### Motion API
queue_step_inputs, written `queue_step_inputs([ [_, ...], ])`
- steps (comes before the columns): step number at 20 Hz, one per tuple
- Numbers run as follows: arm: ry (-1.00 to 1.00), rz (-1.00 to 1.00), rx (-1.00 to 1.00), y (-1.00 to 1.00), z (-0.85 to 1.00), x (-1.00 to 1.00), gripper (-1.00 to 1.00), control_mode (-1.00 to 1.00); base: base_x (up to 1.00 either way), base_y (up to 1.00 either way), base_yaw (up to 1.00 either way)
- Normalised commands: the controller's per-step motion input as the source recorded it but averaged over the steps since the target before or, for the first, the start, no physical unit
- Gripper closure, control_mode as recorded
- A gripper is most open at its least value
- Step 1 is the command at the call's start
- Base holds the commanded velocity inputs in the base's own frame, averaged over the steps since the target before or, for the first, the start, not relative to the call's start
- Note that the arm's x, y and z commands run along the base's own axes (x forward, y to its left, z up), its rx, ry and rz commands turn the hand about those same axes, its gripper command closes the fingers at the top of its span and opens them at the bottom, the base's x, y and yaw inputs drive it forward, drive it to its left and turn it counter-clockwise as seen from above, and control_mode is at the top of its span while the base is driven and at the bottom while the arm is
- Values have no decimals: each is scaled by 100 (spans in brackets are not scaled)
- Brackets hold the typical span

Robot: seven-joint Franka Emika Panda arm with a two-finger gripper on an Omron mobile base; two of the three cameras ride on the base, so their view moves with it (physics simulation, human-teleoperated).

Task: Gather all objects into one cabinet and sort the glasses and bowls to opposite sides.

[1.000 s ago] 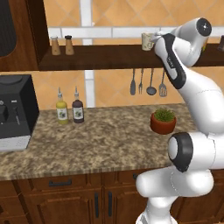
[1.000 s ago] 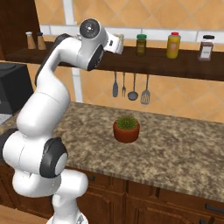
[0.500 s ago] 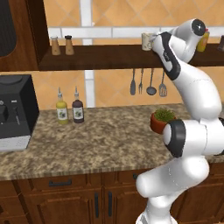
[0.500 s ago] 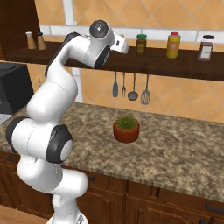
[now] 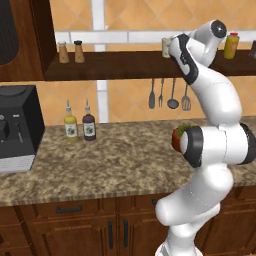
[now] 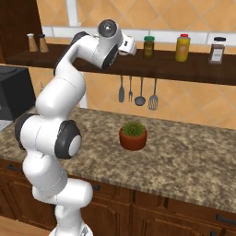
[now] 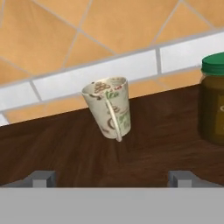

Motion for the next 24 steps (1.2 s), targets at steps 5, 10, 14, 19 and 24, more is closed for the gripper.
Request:
queue_step_inputs([
  [5, 1, 0, 0, -3, -2, 27, -100, -100, 0, 0, 0],
  [10, 1, 5, 0, -11, -18, 36, -100, -100, 0, 0, 0],
  [14, 0, 4, 0, -8, -10, 40, -100, -100, 0, 0, 0],
  [19, 0, 4, 0, -8, 0, 39, -100, -100, 0, 0, 0],
  [24, 0, 3, 0, -2, 0, 33, -100, -100, 0, 0, 0],
])
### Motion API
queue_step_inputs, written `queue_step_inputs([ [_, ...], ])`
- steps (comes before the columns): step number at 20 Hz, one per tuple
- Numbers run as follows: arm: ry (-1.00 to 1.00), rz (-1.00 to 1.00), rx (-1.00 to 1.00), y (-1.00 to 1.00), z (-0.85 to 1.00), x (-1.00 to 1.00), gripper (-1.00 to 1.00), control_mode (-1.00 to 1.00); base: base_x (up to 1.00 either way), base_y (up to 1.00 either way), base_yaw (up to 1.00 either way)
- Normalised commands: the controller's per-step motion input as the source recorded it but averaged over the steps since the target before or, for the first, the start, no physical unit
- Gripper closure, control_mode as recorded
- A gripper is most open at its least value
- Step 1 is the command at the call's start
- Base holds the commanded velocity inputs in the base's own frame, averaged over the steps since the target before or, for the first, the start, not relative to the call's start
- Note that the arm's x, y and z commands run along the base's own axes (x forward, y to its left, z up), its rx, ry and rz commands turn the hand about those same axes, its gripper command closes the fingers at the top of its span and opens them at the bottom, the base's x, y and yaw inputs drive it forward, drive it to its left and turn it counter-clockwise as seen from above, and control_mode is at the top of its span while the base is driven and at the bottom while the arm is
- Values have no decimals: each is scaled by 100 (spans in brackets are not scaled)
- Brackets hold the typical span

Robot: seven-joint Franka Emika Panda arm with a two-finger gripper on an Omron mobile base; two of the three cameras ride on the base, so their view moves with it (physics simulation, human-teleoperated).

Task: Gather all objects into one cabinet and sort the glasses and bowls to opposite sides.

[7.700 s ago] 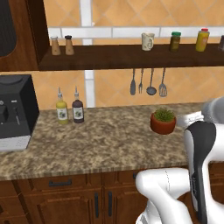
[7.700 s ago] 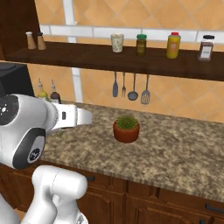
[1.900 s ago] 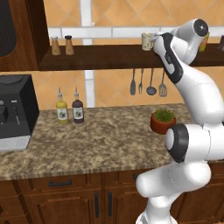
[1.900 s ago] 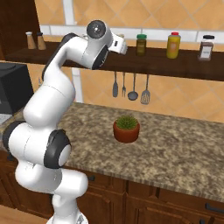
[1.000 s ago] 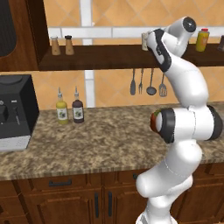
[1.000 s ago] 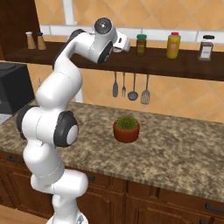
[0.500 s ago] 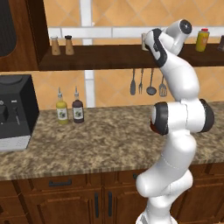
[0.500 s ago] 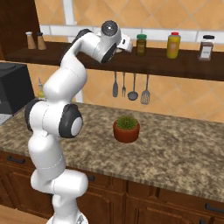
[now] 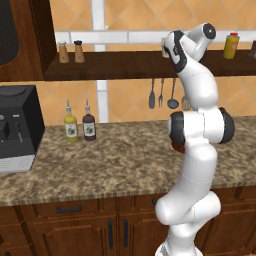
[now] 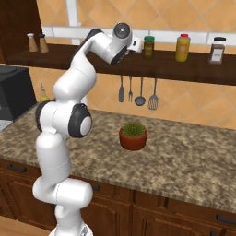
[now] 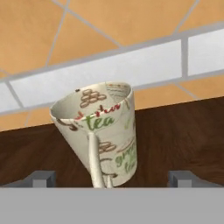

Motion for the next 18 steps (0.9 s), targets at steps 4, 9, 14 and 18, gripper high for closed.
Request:
queue_step_inputs([
  [4, 0, 0, 0, 0, 0, 27, -100, -100, 0, 0, 0],
  [9, 0, 0, 0, 0, 0, 3, -100, -100, 0, 0, 0],
  [14, 0, 0, 1, 18, -5, 0, -100, -100, 0, 0, 0],
  [18, 0, 0, 1, 32, -12, 2, 100, -100, 0, 0, 0],
])
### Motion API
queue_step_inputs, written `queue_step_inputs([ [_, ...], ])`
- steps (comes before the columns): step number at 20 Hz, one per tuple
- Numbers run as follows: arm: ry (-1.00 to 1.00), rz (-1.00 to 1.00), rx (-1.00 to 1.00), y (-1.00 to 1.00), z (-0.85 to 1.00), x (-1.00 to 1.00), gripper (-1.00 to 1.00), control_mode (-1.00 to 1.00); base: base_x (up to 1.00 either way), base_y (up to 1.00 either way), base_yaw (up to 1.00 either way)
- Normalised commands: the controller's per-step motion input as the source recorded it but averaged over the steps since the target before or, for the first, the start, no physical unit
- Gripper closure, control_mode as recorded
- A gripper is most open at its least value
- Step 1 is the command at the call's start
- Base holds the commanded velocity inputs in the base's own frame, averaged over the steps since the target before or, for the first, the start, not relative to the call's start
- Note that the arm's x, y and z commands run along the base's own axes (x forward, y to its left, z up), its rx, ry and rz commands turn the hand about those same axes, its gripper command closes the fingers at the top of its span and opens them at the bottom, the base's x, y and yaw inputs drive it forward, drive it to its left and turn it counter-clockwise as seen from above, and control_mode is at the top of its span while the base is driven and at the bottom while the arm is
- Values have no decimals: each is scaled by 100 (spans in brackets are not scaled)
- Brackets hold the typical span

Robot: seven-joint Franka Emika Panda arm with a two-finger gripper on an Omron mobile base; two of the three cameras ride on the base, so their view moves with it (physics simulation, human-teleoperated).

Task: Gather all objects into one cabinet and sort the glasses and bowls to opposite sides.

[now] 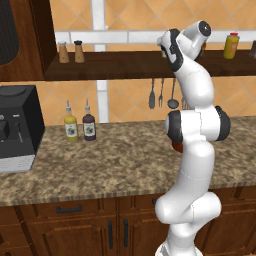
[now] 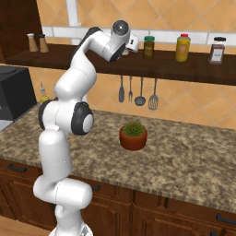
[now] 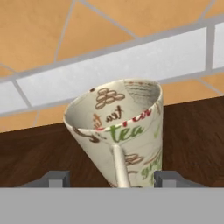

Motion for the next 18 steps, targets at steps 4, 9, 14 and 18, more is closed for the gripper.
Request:
queue_step_inputs([
  [4, 0, 0, 0, 0, 0, 0, 100, -100, 0, 0, 0],
  [9, 0, 0, 0, 0, 0, 0, 100, -100, 0, 0, 0],
  [14, 0, 0, 0, 0, 0, 0, 100, -100, 0, 0, 0],
  [18, 0, 0, 1, -3, 0, 0, 100, -100, 0, 0, 0],
])
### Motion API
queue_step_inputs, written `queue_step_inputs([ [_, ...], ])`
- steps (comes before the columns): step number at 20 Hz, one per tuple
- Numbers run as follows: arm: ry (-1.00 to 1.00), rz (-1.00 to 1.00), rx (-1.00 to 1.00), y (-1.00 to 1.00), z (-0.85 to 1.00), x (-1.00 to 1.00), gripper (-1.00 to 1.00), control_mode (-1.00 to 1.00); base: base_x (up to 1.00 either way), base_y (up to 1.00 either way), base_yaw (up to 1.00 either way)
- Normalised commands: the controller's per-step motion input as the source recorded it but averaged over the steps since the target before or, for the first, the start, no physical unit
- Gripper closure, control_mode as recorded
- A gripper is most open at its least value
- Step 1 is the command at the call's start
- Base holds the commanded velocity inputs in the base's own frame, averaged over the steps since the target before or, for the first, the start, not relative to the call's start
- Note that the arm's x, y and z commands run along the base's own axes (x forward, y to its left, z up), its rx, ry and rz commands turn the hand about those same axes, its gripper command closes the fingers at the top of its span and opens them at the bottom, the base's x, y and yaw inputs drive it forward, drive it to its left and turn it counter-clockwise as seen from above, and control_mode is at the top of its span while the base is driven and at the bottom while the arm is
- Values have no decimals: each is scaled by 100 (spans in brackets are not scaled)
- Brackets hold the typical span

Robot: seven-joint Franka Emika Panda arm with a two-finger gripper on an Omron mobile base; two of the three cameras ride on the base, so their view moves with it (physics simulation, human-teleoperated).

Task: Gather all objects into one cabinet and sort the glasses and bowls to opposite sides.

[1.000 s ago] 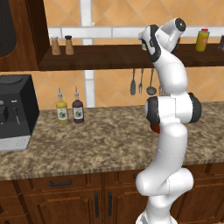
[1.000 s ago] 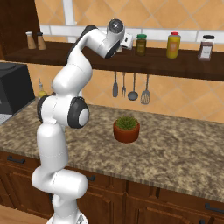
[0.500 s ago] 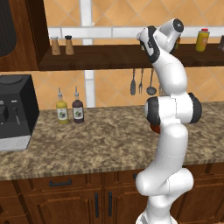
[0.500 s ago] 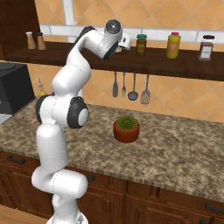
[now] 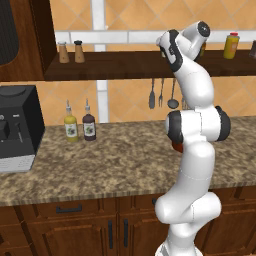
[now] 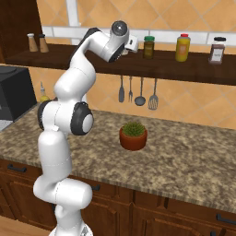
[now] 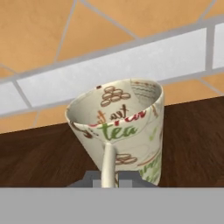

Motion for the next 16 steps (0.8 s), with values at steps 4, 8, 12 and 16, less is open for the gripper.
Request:
queue_step_inputs([
  [4, -4, 0, 0, -4, 2, -40, 100, -100, 0, 0, 0],
  [8, -6, 0, 0, -8, 9, -53, 100, -100, 0, 0, 0],
  [12, 0, 0, 0, 0, 0, -10, 100, -100, 0, 0, 0],
  [16, -12, 1, -2, 0, 21, -68, 100, -100, 0, 0, 0],
])
